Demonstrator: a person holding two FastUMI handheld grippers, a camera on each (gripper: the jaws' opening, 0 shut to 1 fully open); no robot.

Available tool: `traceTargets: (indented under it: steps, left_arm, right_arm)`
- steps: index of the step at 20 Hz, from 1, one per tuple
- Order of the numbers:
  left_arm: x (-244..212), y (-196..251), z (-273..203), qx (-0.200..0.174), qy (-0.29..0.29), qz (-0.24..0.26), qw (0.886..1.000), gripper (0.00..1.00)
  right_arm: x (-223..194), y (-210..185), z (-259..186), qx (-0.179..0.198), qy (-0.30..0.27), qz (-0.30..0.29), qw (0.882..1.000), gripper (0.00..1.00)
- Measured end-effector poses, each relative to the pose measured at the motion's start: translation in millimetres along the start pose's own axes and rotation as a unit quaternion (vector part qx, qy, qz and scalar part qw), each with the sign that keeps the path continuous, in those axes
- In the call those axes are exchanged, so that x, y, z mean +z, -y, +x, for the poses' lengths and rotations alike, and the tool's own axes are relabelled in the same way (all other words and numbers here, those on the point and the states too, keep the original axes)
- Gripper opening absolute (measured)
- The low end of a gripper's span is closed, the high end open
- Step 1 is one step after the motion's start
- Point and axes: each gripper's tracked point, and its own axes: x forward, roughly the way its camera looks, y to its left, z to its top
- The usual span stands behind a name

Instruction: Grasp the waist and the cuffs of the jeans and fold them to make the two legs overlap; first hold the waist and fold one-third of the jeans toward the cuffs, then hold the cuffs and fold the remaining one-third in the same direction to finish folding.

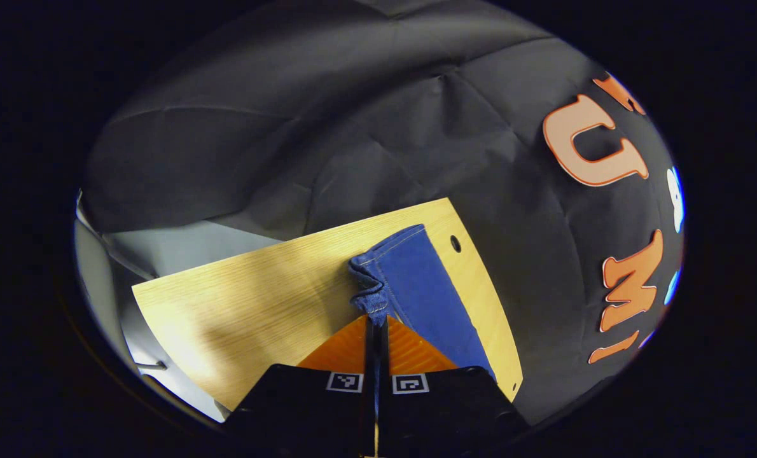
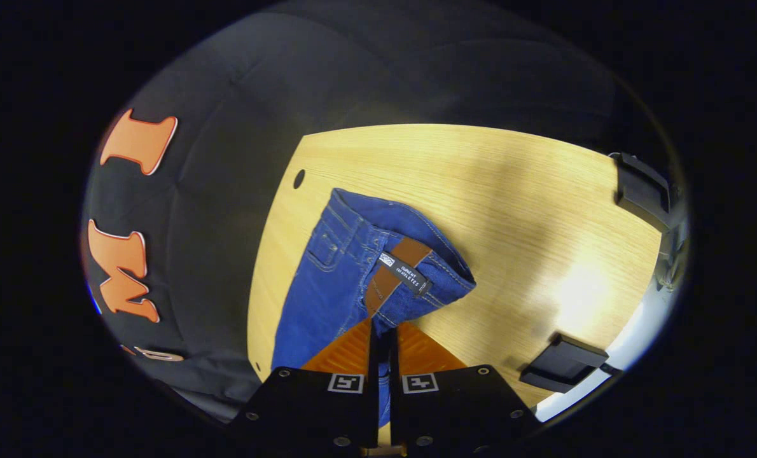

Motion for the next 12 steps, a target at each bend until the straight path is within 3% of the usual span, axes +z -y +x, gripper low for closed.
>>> traceTargets:
  steps: [4, 12]
  left_arm:
    - [6, 22, -9, 0.003, 0.013, 0.011, 1.000, 0.02]
    - [25, 71, 13, -0.018, 0.002, 0.040, 0.999, 0.02]
  right_arm:
    - [12, -23, -2, 0.036, -0.016, 0.004, 0.999, 0.07]
    - [27, -70, 8, 0.045, -0.008, -0.013, 0.999, 0.07]
